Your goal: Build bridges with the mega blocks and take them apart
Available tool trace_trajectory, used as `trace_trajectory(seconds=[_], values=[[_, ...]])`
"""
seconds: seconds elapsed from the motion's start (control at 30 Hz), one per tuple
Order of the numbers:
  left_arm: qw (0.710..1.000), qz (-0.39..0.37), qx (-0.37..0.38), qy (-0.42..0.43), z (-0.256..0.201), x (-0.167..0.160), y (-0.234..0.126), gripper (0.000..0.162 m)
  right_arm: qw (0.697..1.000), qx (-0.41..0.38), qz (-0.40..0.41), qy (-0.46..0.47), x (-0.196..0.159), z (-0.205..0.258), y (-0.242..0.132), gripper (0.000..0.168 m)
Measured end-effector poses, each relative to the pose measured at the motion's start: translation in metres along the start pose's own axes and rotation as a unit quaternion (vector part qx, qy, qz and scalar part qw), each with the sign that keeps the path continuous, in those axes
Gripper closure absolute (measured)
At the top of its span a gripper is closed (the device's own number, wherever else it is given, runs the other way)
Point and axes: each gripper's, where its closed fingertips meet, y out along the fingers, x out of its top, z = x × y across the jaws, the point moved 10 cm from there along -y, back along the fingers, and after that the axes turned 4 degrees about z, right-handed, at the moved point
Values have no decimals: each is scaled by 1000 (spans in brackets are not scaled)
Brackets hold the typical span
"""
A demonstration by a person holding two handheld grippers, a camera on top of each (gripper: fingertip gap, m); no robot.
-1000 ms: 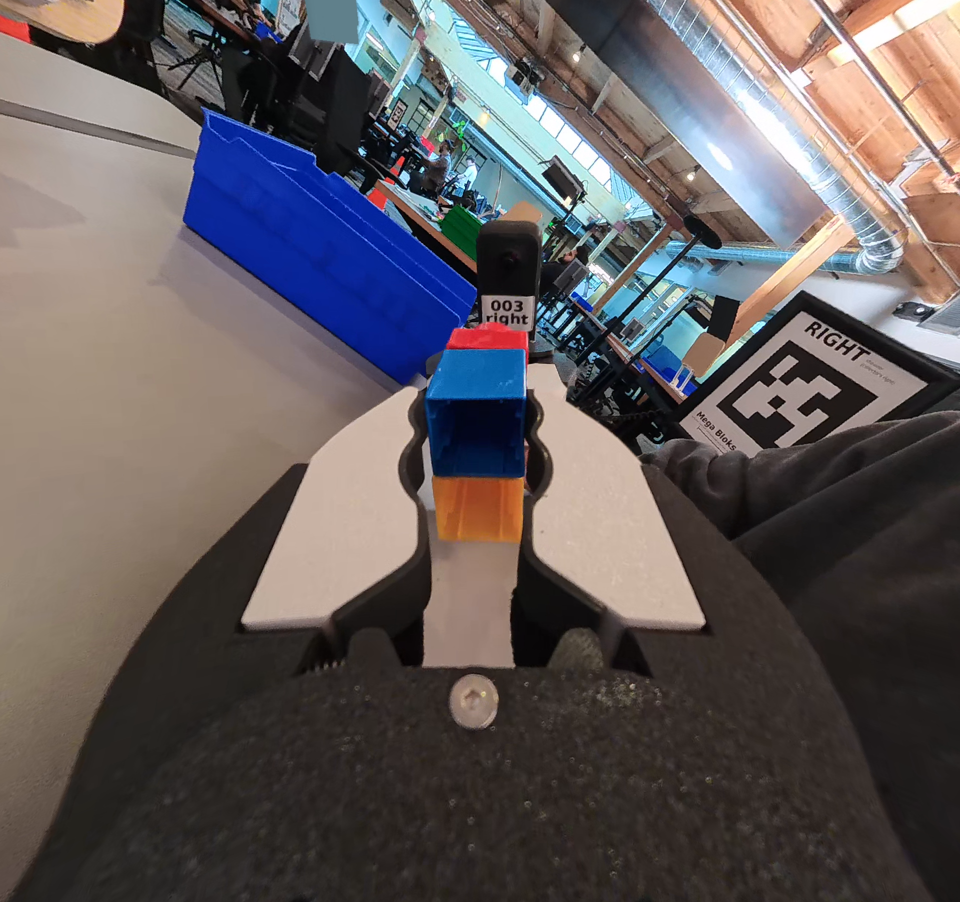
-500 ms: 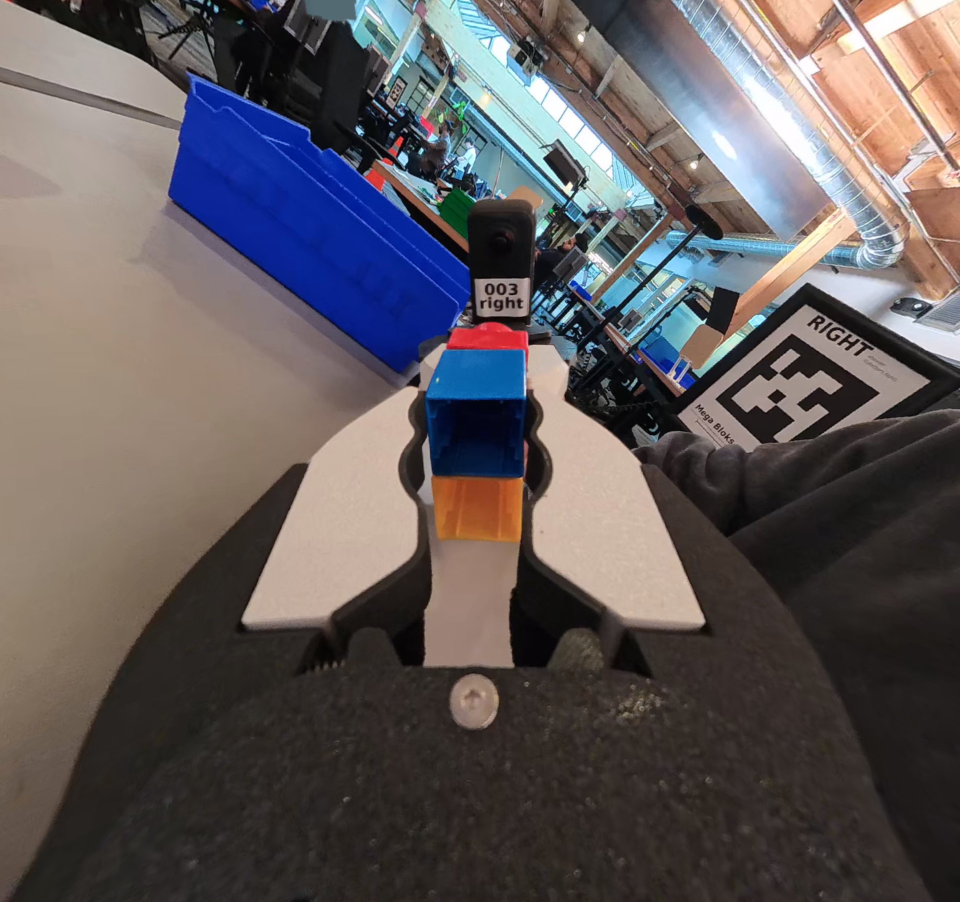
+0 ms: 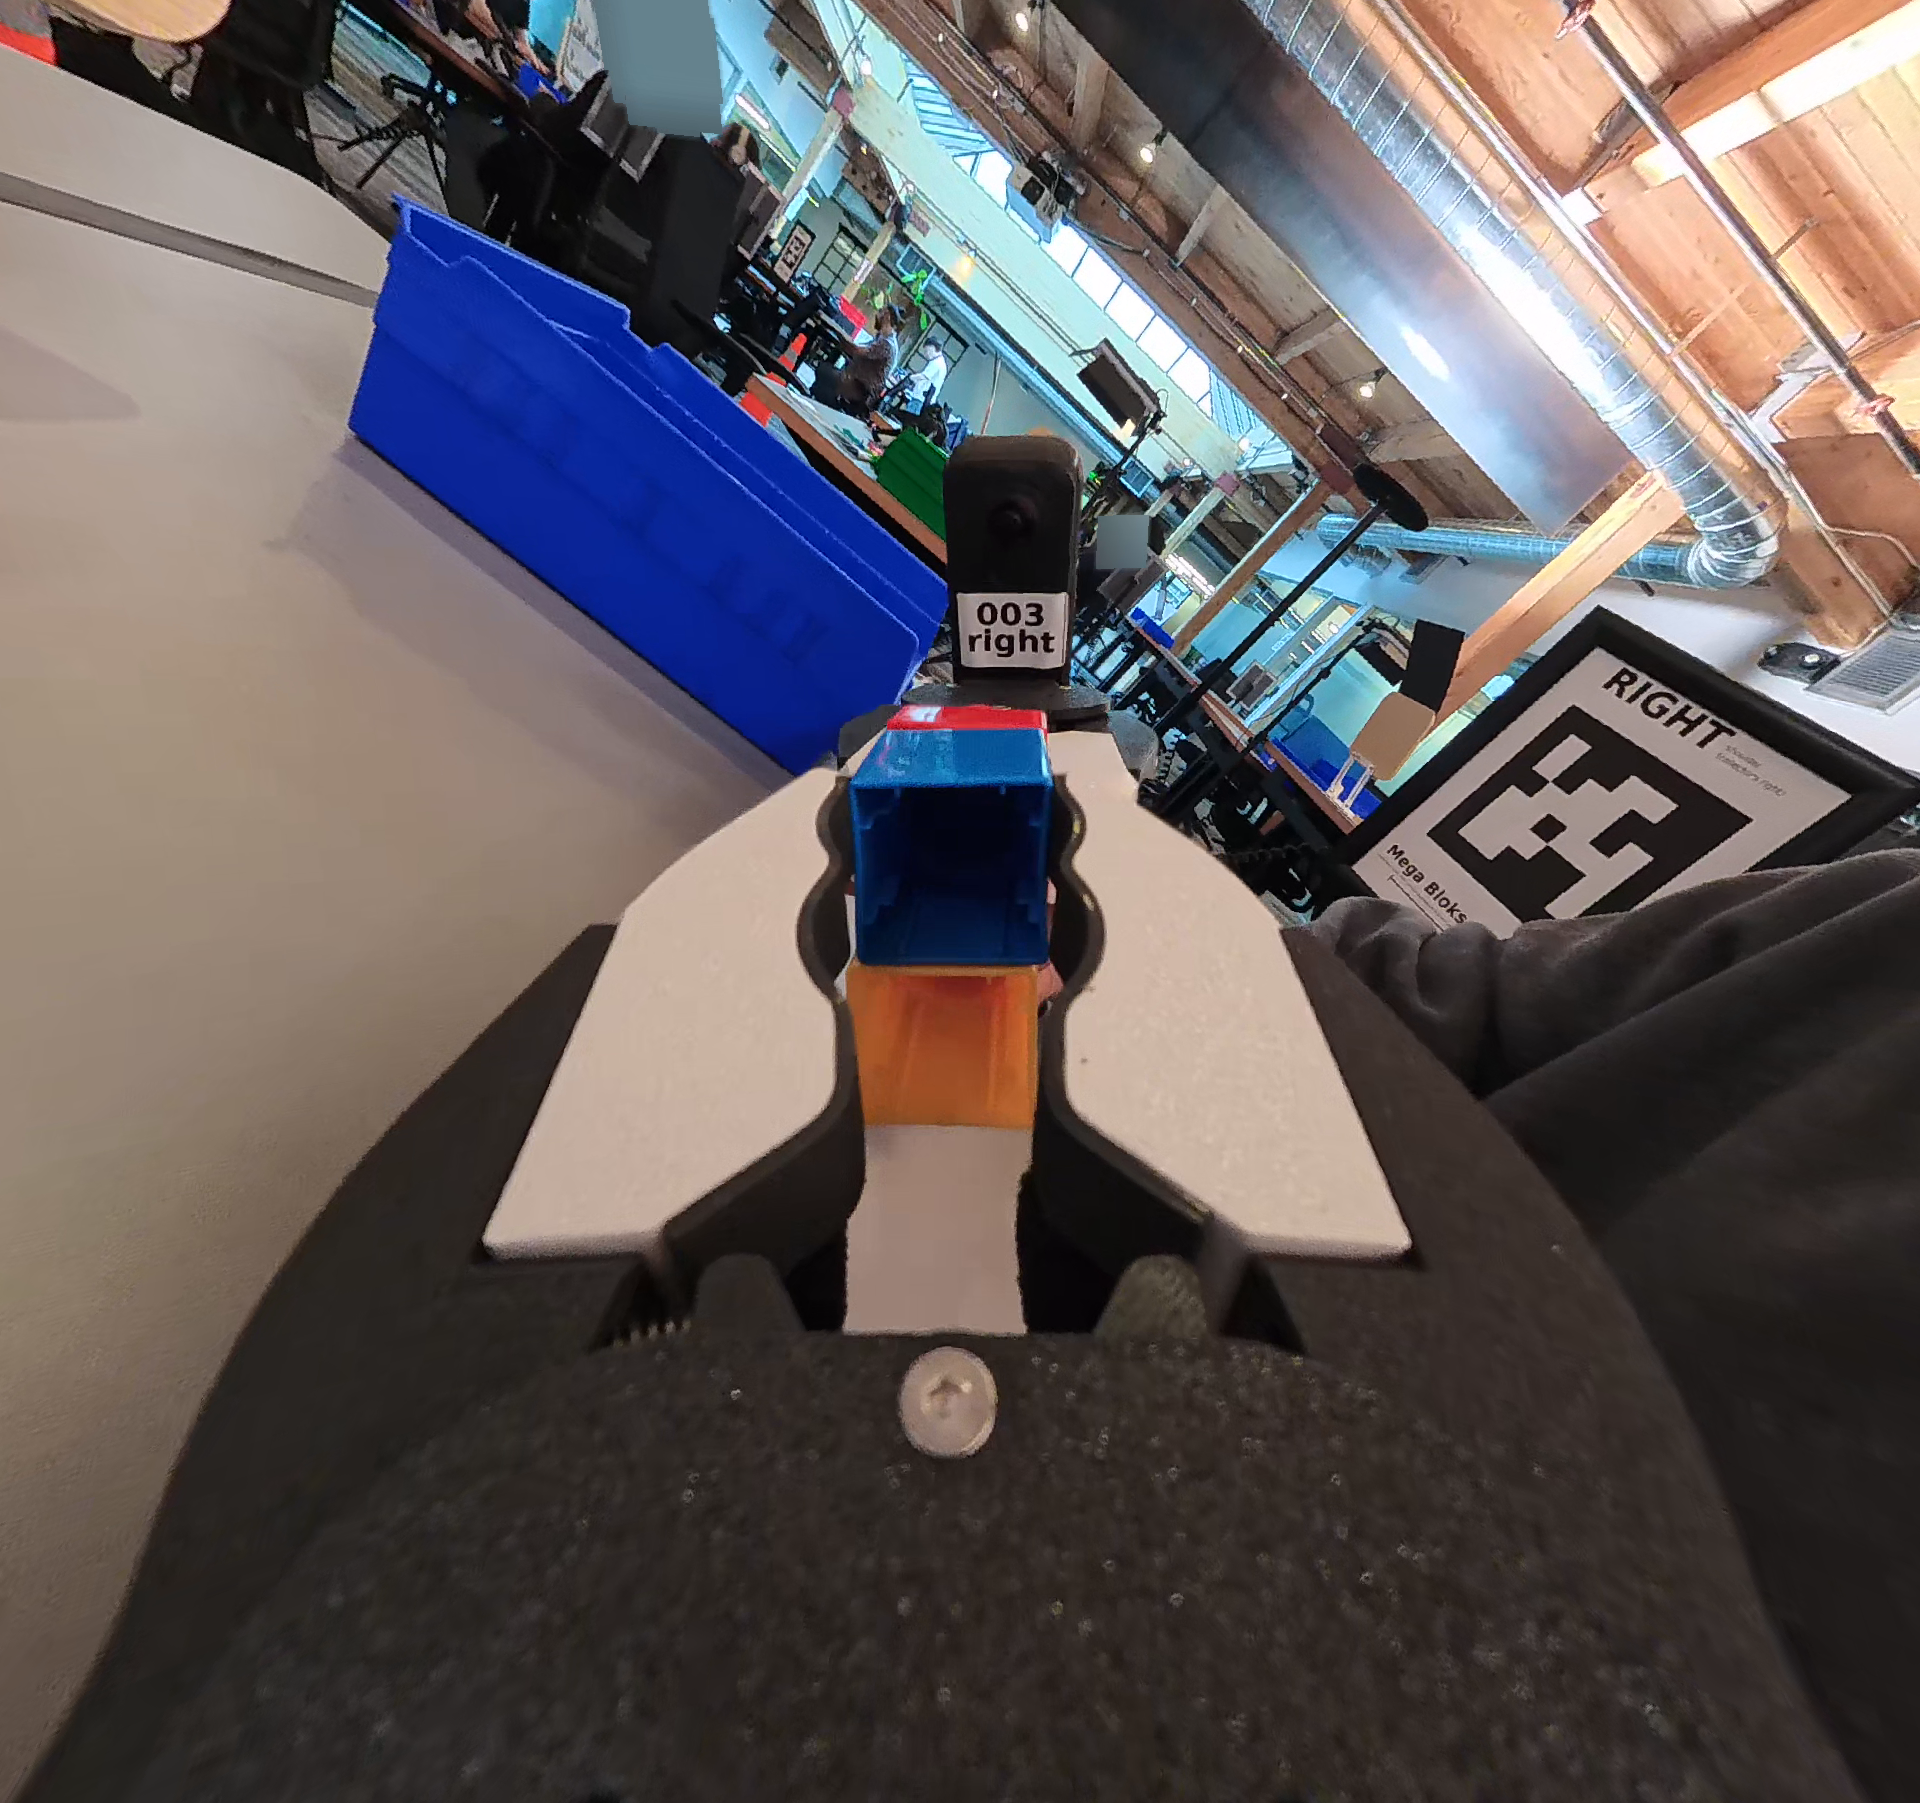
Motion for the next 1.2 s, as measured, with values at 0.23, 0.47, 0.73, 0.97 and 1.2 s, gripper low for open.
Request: trace_trajectory(seconds=[0.23, 0.47, 0.73, 0.97, 1.2], values=[[1000, 7, -2, -4, 1, 1, 1, 127, 1000, 1, 6, -1, 0, -1, 0, 135], [1000, 11, 22, 7, -5, 11, -6, 100, 1000, -9, -8, -11, 7, 5, -5, 134], [893, 27, 402, 201, -42, -21, -35, 76, 973, -213, -54, -67, 68, 41, -81, 134], [913, 72, 357, 183, -57, -42, -19, 85, 821, -566, 72, 13, 189, 17, -224, 134], [919, 85, 330, 196, -71, -42, -7, 85, 707, -624, 250, 219, 173, -112, -267, 134]])
